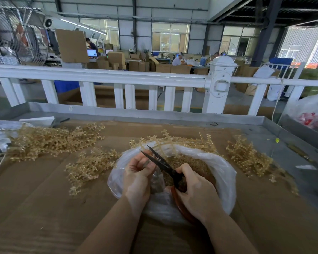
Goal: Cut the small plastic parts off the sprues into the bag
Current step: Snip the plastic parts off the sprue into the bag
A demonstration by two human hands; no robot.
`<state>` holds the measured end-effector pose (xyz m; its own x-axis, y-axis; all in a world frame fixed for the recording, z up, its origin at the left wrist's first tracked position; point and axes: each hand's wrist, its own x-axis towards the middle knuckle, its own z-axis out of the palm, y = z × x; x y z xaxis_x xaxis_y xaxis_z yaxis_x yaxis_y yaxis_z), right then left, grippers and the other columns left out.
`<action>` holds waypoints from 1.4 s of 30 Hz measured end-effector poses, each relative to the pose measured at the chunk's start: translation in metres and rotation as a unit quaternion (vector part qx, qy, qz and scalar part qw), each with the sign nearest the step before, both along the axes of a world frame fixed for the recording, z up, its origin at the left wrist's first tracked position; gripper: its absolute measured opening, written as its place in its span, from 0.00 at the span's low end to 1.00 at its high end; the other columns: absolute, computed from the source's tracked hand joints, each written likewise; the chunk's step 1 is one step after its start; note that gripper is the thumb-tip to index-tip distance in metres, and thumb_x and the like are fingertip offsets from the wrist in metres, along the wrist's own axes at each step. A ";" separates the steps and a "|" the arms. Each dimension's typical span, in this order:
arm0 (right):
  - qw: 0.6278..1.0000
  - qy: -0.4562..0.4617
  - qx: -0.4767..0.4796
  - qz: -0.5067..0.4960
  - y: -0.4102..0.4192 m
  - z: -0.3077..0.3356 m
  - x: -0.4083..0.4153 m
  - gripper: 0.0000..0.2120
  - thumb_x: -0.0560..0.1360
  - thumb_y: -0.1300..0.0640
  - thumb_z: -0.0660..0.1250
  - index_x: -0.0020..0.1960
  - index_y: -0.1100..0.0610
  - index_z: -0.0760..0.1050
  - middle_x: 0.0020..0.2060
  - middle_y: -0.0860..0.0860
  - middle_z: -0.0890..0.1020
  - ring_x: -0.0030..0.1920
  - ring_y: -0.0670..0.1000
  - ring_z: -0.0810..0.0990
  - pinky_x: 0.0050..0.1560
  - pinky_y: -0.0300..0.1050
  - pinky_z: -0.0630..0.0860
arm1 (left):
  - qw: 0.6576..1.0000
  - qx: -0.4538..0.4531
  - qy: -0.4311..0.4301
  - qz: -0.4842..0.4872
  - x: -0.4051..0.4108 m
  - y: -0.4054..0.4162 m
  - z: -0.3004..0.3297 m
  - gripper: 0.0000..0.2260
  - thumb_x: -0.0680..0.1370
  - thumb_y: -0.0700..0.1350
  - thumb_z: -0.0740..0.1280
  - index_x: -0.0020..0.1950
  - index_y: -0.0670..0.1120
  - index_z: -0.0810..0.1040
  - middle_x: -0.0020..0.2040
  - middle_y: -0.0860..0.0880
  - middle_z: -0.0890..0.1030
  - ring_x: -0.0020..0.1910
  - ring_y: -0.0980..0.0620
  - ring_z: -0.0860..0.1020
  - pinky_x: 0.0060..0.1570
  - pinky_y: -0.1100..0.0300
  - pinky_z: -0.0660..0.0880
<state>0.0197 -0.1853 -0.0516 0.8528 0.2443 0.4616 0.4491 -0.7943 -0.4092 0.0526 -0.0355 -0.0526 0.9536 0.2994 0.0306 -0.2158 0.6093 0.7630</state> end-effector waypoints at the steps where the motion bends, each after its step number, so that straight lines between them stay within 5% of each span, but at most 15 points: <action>1: 1.000 0.000 -0.003 0.000 0.000 0.000 0.000 0.21 0.71 0.37 0.67 0.56 0.49 0.69 0.49 0.43 0.80 0.49 0.44 0.79 0.46 0.35 0.73 | 1.000 -0.006 0.000 0.005 0.001 0.000 0.000 0.16 0.74 0.22 0.58 0.45 0.43 0.74 0.35 0.48 0.70 0.37 0.54 0.76 0.43 0.63 0.79; 5: 1.000 -0.009 -0.017 -0.007 0.001 -0.001 0.001 0.21 0.72 0.37 0.66 0.57 0.49 0.70 0.47 0.44 0.81 0.47 0.44 0.80 0.45 0.36 0.74 | 0.999 -0.038 0.006 0.025 0.002 -0.001 -0.001 0.19 0.73 0.20 0.57 0.43 0.45 0.68 0.35 0.49 0.69 0.38 0.52 0.75 0.39 0.63 0.80; 15: 0.999 -0.040 -0.028 -0.021 0.000 -0.002 0.000 0.22 0.70 0.35 0.66 0.55 0.49 0.72 0.44 0.43 0.82 0.43 0.42 0.80 0.40 0.33 0.72 | 0.996 -0.087 0.024 0.021 -0.002 0.001 0.004 0.14 0.74 0.24 0.61 0.45 0.43 0.70 0.29 0.50 0.76 0.31 0.56 0.81 0.33 0.63 0.80; 21: 0.999 -0.039 -0.017 -0.025 0.000 -0.001 -0.002 0.23 0.69 0.33 0.63 0.56 0.49 0.73 0.46 0.43 0.82 0.46 0.41 0.80 0.44 0.27 0.67 | 0.998 -0.046 0.032 -0.010 -0.004 0.000 0.003 0.13 0.74 0.25 0.62 0.43 0.43 0.70 0.27 0.51 0.76 0.32 0.54 0.80 0.33 0.62 0.80; 29: 0.999 -0.024 -0.025 -0.024 -0.002 -0.004 0.001 0.20 0.71 0.35 0.64 0.55 0.46 0.68 0.46 0.42 0.79 0.49 0.42 0.76 0.45 0.30 0.68 | 0.997 0.029 0.013 -0.067 -0.009 0.000 0.004 0.13 0.74 0.24 0.60 0.41 0.43 0.69 0.27 0.53 0.75 0.30 0.56 0.79 0.39 0.60 0.79; 36: 0.999 -0.026 -0.010 -0.026 -0.002 -0.005 0.002 0.20 0.70 0.33 0.61 0.53 0.46 0.68 0.46 0.42 0.78 0.50 0.43 0.76 0.48 0.33 0.71 | 0.996 0.074 0.013 -0.050 -0.011 -0.004 0.007 0.11 0.74 0.24 0.61 0.44 0.40 0.73 0.36 0.45 0.76 0.41 0.49 0.78 0.51 0.53 0.77; 42: 0.999 -0.033 0.000 -0.024 -0.002 -0.005 0.001 0.21 0.70 0.34 0.63 0.54 0.49 0.70 0.47 0.43 0.78 0.50 0.44 0.76 0.49 0.38 0.75 | 0.995 0.014 0.029 -0.094 -0.009 0.001 0.007 0.08 0.76 0.27 0.60 0.46 0.36 0.77 0.40 0.42 0.80 0.38 0.50 0.81 0.39 0.62 0.80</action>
